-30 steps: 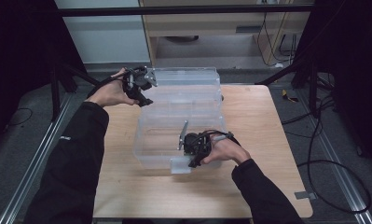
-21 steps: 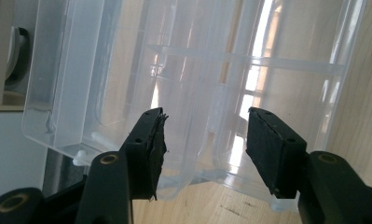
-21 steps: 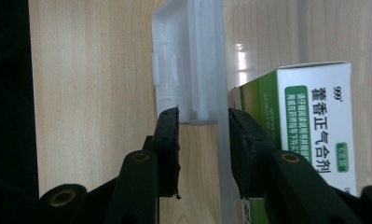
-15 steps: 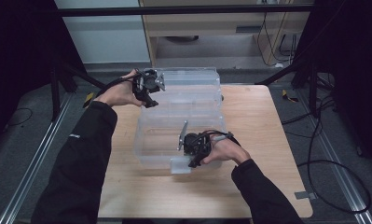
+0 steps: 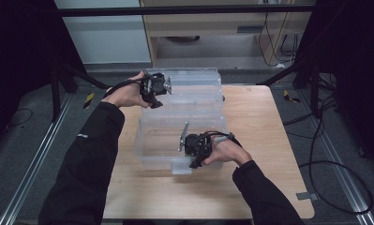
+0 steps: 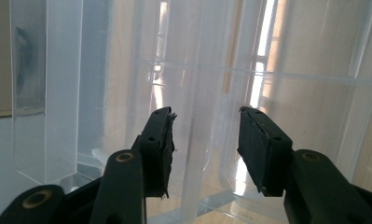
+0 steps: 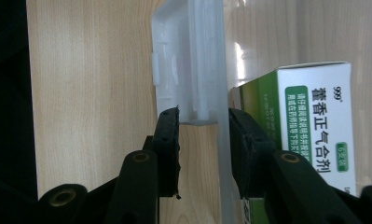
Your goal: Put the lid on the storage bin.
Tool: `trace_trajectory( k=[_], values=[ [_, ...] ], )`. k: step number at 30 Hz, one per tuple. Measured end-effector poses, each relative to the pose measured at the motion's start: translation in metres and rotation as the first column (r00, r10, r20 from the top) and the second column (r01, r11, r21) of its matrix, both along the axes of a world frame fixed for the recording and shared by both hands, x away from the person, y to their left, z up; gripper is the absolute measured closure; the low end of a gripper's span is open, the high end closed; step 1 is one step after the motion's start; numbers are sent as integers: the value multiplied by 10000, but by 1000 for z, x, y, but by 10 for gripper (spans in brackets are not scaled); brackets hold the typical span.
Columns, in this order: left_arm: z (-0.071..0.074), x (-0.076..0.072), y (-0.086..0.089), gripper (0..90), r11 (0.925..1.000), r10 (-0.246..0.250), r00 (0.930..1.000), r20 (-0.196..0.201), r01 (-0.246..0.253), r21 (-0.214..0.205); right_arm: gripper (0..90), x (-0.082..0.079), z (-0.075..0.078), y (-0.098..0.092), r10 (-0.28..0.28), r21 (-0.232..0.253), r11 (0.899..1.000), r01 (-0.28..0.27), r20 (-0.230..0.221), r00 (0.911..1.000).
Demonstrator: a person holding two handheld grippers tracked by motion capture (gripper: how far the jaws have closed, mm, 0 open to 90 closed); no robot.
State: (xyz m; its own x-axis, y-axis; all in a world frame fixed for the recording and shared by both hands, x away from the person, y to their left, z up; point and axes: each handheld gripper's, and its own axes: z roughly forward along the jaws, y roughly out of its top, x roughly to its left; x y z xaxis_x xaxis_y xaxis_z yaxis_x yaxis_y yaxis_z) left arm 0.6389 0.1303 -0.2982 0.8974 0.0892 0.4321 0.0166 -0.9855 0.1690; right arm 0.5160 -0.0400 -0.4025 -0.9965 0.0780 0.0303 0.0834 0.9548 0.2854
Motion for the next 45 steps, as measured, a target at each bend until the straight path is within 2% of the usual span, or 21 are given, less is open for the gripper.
trace_trajectory(
  k=[11, 20, 28, 29, 34, 38, 39, 45],
  values=[
    [-6, 7, -12, 606, 9999, 19, 9999, -161, -17, 140, 658, -1, 0, 0, -16, -79, 10000, 16, 69, 10000],
    [-5, 8, -15, 735, 10000, 28, 9999, -109, -27, 78, 658, -1, 0, 1, -54, -98, 9999, 54, 52, 10000],
    [-3, 4, -20, 785, 9985, -66, 10000, -70, 70, 538, 660, -2, 1, 1, -68, -142, 9999, 70, 126, 9999],
    [-4, 4, -21, 789, 9987, -104, 9999, -68, 107, 498, 660, -2, 1, 1, -75, -139, 9999, 77, 130, 9999],
    [-1, 2, -25, 817, 9945, -328, 9994, -100, 337, 995, 661, -3, 1, 1, -184, -159, 9997, 186, 140, 9997],
    [-1, -2, -26, 832, 9954, -325, 9994, -73, 331, 902, 662, -4, 1, 0, -230, -55, 9997, 231, 208, 9995],
    [1, -3, -27, 835, 9940, -370, 9993, -105, 378, 1031, 662, -5, 1, 0, -329, -69, 9994, 330, 183, 9993],
    [4, -9, -29, 857, 9932, -556, 9983, -186, 572, 1011, 664, -4, 0, 0, -285, -7, 9996, 285, 273, 9992]
  ],
)
